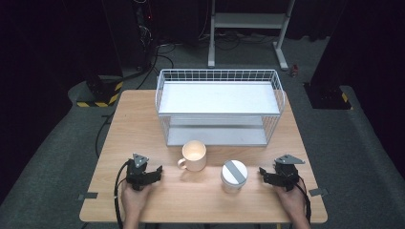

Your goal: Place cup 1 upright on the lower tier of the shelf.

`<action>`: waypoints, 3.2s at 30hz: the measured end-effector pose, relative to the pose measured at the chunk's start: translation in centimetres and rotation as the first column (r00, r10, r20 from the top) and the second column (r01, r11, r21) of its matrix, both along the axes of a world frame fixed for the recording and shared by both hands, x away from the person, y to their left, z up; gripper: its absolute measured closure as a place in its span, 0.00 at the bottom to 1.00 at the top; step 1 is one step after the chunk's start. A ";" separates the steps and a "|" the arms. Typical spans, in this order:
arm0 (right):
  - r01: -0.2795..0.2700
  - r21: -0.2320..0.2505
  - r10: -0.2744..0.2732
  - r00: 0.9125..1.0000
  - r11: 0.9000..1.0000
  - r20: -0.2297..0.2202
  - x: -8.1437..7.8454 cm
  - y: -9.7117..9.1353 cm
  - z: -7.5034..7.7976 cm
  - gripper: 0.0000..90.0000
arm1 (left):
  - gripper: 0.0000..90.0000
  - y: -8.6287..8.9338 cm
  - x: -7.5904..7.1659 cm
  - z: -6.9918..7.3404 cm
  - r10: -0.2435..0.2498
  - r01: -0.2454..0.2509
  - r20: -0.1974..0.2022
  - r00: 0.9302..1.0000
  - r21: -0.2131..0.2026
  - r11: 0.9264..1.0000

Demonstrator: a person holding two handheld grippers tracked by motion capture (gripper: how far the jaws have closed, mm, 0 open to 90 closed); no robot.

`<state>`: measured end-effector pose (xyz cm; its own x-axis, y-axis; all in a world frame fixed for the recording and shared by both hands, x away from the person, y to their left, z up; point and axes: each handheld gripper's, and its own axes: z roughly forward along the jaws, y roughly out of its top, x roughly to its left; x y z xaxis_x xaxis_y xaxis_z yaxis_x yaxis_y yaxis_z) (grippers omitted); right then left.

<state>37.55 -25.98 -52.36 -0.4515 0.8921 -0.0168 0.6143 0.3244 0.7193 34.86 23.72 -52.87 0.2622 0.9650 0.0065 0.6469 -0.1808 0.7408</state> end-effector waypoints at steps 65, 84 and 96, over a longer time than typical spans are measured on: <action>-0.172 0.108 0.165 0.984 0.979 0.072 -5.9 0.6 1.1 0.17 | 0.23 0.0 0.0 0.0 0.007 -0.007 -0.003 1.000 -0.003 1.000; -0.299 0.105 0.290 0.952 0.949 0.094 -7.8 4.3 1.1 0.15 | 0.23 0.0 0.0 0.0 0.008 -0.008 -0.002 1.000 -0.002 1.000; -0.360 0.122 0.348 0.931 0.925 0.110 -7.2 6.6 1.5 0.14 | 0.24 0.0 0.0 0.0 0.009 -0.009 -0.001 1.000 -0.003 1.000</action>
